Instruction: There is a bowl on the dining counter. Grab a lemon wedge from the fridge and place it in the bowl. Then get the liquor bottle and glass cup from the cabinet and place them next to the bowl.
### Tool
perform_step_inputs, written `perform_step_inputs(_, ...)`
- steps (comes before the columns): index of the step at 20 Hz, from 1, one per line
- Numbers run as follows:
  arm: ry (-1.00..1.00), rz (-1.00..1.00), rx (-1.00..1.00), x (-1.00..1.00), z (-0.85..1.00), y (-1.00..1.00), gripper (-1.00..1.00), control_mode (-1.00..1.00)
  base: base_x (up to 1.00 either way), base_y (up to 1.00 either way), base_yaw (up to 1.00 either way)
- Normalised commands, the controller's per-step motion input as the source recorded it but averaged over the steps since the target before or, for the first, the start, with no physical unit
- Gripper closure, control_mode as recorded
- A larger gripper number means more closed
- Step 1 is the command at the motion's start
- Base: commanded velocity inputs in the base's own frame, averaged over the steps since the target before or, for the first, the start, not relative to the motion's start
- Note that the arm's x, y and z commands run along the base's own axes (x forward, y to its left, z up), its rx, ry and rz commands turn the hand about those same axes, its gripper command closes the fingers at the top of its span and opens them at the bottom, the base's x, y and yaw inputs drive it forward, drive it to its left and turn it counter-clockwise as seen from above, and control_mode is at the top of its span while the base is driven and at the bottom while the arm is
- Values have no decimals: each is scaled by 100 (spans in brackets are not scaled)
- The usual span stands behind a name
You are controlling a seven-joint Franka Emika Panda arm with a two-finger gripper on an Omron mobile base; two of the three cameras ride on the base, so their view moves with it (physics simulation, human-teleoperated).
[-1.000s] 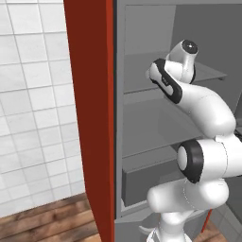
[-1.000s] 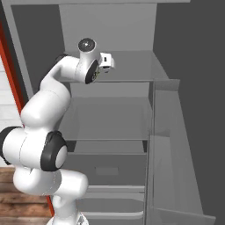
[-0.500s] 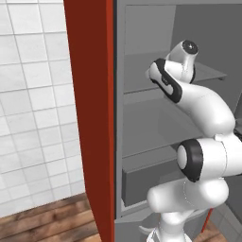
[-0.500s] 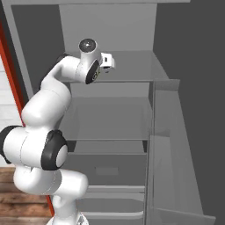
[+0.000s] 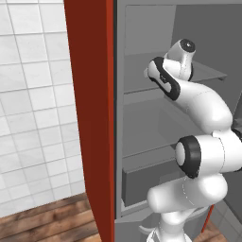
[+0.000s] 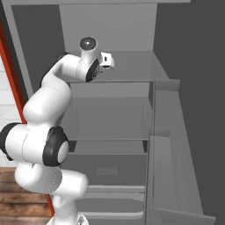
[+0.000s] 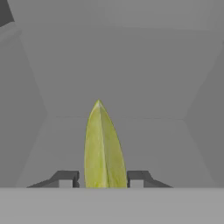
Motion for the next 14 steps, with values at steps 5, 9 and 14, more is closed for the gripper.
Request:
perform_step_inputs(5,0,0,0,0,-48,0,100,-100,0,0,0)
perform_step_inputs(9,0,0,0,-4,-39,0,100,-100,0,0,0)
perform_step_inputs(14,-13,0,0,-55,-5,0,100,-100,0,0,0)
